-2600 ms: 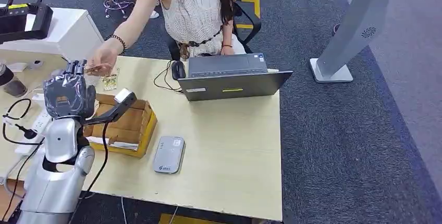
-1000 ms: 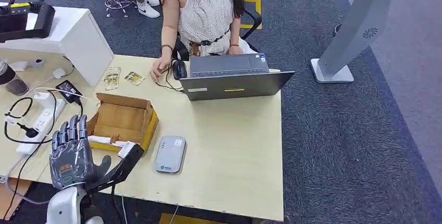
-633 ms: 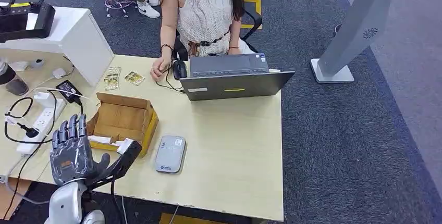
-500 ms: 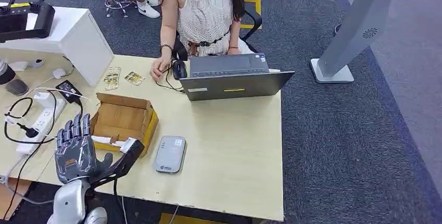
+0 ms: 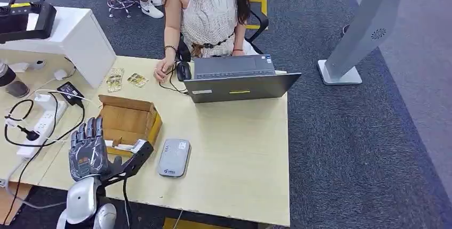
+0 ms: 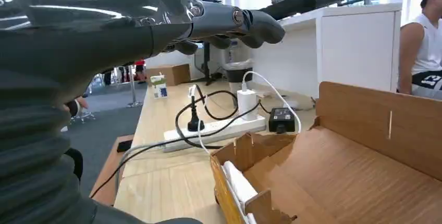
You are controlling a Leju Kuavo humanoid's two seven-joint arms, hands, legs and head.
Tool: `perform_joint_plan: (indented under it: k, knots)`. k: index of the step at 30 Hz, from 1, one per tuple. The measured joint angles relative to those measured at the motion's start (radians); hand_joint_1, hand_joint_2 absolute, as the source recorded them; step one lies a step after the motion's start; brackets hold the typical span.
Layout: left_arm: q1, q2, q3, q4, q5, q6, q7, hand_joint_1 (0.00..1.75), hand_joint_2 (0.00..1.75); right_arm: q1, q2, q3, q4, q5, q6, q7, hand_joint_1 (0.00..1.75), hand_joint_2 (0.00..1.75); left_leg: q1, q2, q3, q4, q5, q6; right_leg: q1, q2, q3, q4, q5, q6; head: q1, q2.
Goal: Pass the card to the sensor for recognition and then transmit it.
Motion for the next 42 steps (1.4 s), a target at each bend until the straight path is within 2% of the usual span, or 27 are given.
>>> perform_joint_plan:
  k: [10, 19, 42]
  knots:
    - [-0.015, 0.002, 0.029, 0.073, 0.000, 0.016, -0.018, 0.00, 1.75, 0.000, 0.003, 0.000, 0.000, 0.009, 0.000, -0.002, 0.00, 0.00, 0.000, 0.000, 0.000, 0.000, 0.000, 0.000, 0.000, 0.000, 0.000, 0.000, 0.000, 0.000, 0.000, 0.000]
    - [-0.017, 0.004, 0.033, 0.115, 0.000, 0.057, -0.031, 0.00, 1.75, 0.000, 0.003, -0.007, -0.002, 0.033, 0.000, -0.003, 0.00, 0.00, 0.000, 0.001, 0.000, 0.000, 0.000, 0.000, 0.000, 0.000, 0.000, 0.000, 0.000, 0.000, 0.000, 0.000]
    - [-0.037, 0.013, 0.026, 0.162, 0.000, 0.086, -0.021, 0.00, 1.75, 0.008, 0.019, -0.037, -0.014, 0.062, -0.003, -0.009, 0.00, 0.00, 0.001, 0.003, 0.000, 0.000, 0.000, 0.000, 0.001, 0.002, -0.002, 0.001, 0.001, -0.001, 0.000, 0.000]
